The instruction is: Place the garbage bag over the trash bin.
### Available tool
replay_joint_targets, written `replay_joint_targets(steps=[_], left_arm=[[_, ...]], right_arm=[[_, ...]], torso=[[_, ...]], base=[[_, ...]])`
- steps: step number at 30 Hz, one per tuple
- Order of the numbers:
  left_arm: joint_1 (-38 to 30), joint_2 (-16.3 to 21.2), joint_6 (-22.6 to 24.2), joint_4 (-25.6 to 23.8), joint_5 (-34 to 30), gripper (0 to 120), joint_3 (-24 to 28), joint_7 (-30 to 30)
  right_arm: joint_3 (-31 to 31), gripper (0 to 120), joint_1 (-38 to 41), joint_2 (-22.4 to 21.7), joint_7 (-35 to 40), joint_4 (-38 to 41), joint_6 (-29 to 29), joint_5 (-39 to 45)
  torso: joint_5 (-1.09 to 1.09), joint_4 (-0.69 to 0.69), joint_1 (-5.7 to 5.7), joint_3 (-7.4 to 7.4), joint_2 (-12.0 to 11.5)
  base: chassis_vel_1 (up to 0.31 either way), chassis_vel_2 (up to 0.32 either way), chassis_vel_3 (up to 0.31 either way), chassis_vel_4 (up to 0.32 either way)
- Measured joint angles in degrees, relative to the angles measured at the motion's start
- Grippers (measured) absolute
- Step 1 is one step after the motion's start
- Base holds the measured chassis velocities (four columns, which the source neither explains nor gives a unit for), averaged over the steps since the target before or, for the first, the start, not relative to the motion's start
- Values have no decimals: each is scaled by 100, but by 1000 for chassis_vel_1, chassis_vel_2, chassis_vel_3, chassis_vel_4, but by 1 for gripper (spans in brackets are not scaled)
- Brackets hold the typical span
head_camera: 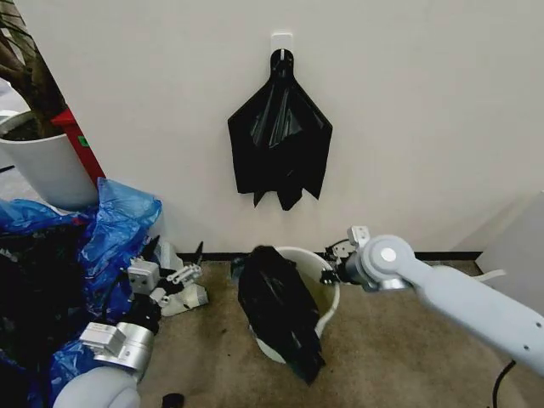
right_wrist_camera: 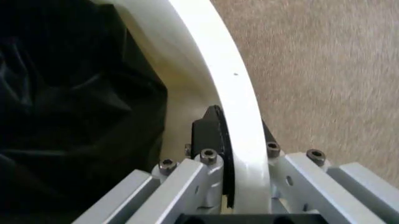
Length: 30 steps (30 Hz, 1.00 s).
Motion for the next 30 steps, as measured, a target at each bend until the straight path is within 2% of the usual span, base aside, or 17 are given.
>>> replay_joint_targets(steps=[3, 5, 8, 12, 16, 19, 30], left_arm=[[-7, -3, 2, -8, -94, 100, -132, -126], [-7, -11, 2, -8, -101, 100, -148, -137], [-1, -35, 4, 3, -190, 100, -199, -252], [-9, -21, 63, 27, -300, 100, -237, -344], [-43, -19, 113, 97, -335, 100, -227, -390], [-58, -44, 121, 120, -331, 100, -158, -400], [15, -198, 136, 103, -205, 100, -43, -380]], right_arm=[[592, 0, -797, -38, 170, 467, 540, -423], [688, 0, -935, -23, 184, 518, 612, -500], [1372, 0, -1859, 154, 371, 850, 1041, -928], [1628, 0, -2288, 279, 706, 992, 1370, -1248], [1754, 0, -2591, 339, 1171, 1186, 1786, -1365], [1809, 0, -2718, 397, 1278, 1206, 1869, -1381], [1629, 0, -2854, 1001, 1247, 952, 2000, -1805]], torso=[[-3, 0, 0, -1, 0], [-2, 1, 0, 0, 0], [-1, 0, 0, -1, 0], [-1, 1, 0, -1, 0], [-3, 0, 0, -1, 0], [-2, 1, 0, -1, 0], [-1, 2, 0, 0, 0]], base=[[0, 0, 0, 0], [0, 0, 0, 0], [0, 0, 0, 0], [0, 0, 0, 0], [0, 0, 0, 0], [0, 0, 0, 0], [0, 0, 0, 0]])
